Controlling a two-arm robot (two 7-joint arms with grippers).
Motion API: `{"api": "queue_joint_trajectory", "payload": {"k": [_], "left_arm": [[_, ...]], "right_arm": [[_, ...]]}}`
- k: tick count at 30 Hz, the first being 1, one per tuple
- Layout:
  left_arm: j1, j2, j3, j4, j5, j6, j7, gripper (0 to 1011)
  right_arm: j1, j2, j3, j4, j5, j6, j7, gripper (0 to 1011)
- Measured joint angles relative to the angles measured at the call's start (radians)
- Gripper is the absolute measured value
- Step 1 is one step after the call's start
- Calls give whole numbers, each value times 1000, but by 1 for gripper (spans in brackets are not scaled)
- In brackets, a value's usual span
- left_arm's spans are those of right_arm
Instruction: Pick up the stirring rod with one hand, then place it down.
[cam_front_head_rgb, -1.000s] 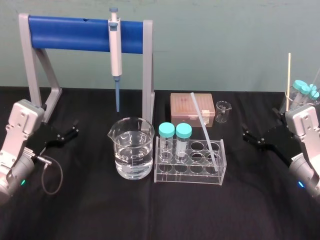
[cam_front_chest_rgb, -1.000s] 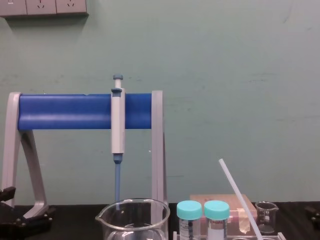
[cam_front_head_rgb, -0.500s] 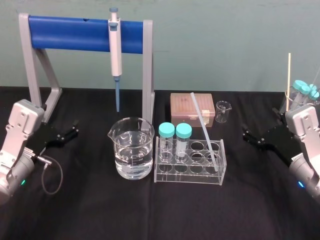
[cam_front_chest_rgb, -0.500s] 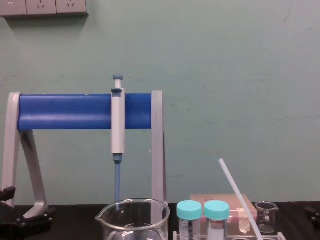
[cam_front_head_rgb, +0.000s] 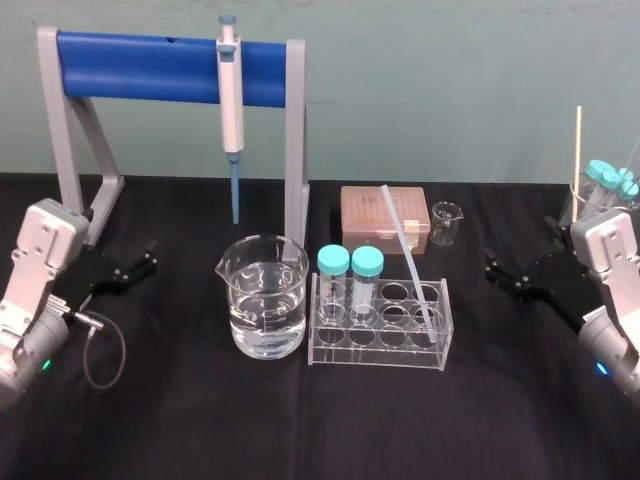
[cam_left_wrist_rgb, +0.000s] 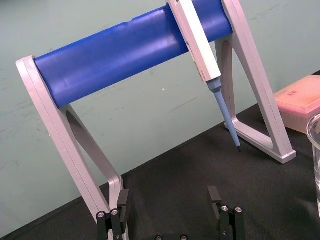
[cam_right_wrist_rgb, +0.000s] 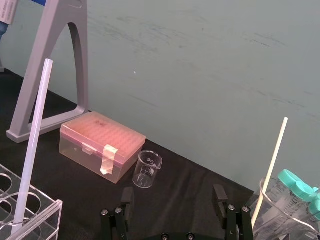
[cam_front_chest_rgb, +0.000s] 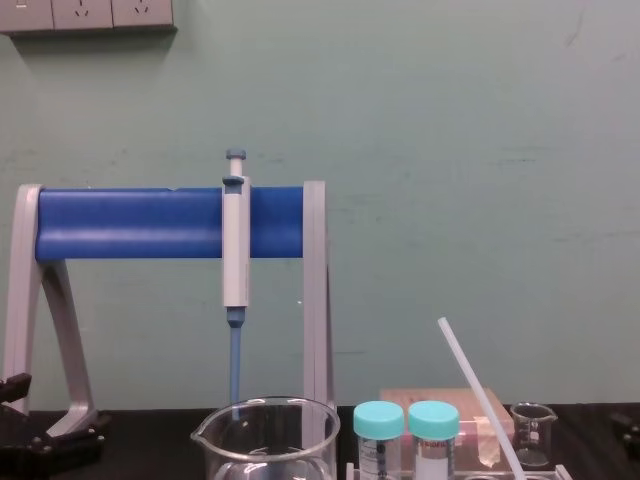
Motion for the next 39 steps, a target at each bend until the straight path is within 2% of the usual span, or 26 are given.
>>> {"api": "queue_joint_trajectory", "payload": {"k": [23,27,30,33,34,37,39], "left_arm": [[0,0,0,0,0,0,0,1000],[0,0,0,0,0,0,0,1000],[0,0,0,0,0,0,0,1001],[0,0,0,0,0,0,0,1001],[0,0,0,0,0,0,0,1000],[0,0,0,0,0,0,0,1001],[0,0,0,0,0,0,0,1000]], "right_arm": [[0,0,1,0,0,0,0,1000],[-2,4,15,-10,6,1,29,1000],[-4,6,36,-26,41,18,65,1000],[-5,6,63,-49,105,64,120,1000],[-5,6,63,-49,105,64,120,1000],[2,1,89,-71,182,133,187,1000],[7,-3,96,-78,206,157,211,1000]]}}
